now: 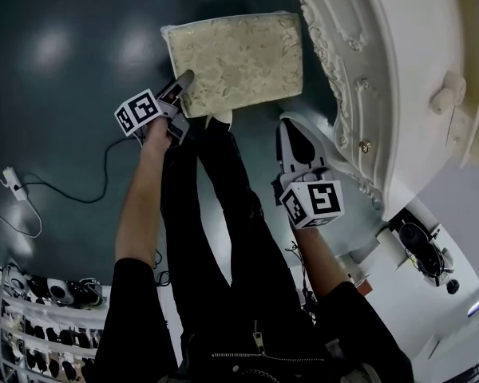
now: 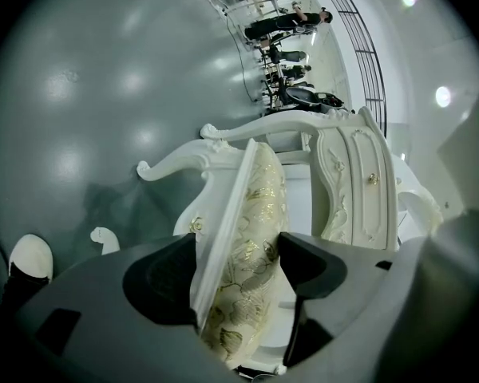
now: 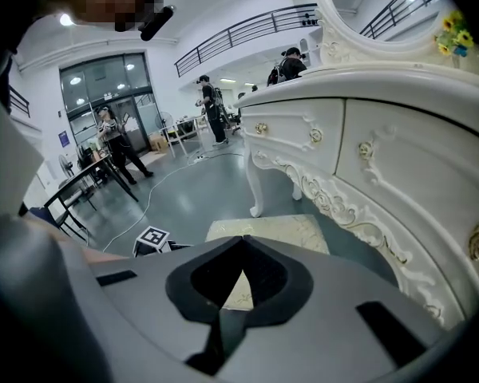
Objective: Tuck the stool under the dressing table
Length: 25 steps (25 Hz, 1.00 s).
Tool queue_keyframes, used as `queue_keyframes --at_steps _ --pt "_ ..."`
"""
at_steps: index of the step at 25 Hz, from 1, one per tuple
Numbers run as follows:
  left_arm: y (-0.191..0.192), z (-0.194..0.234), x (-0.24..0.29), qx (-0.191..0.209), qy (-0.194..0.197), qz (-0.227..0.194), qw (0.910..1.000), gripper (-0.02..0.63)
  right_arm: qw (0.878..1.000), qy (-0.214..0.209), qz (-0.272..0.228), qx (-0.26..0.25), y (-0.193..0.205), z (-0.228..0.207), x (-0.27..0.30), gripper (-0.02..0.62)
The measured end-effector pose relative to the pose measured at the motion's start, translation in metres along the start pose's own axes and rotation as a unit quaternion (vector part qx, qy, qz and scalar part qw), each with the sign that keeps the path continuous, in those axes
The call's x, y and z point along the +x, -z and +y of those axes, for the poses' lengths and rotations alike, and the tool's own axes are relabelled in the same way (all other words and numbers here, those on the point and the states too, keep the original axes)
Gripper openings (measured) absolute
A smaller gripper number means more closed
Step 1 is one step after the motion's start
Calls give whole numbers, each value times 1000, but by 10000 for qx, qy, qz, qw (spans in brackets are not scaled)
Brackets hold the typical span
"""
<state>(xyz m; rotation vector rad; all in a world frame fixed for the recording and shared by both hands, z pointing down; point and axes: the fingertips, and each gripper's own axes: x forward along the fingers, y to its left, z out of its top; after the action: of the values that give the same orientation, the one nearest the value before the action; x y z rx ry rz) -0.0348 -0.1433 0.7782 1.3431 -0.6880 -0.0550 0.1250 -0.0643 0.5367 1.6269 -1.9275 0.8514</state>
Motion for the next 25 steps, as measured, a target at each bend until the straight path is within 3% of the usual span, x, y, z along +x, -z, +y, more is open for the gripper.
queue_keyframes --at_steps 5,25 --pt "-7 -9 15 -156 245 -104 9995 324 9999 130 -24 43 7 -6 -12 6" --pt "-33 -40 69 479 772 207 9956 299 9987 372 -337 78 33 -31 7 6"
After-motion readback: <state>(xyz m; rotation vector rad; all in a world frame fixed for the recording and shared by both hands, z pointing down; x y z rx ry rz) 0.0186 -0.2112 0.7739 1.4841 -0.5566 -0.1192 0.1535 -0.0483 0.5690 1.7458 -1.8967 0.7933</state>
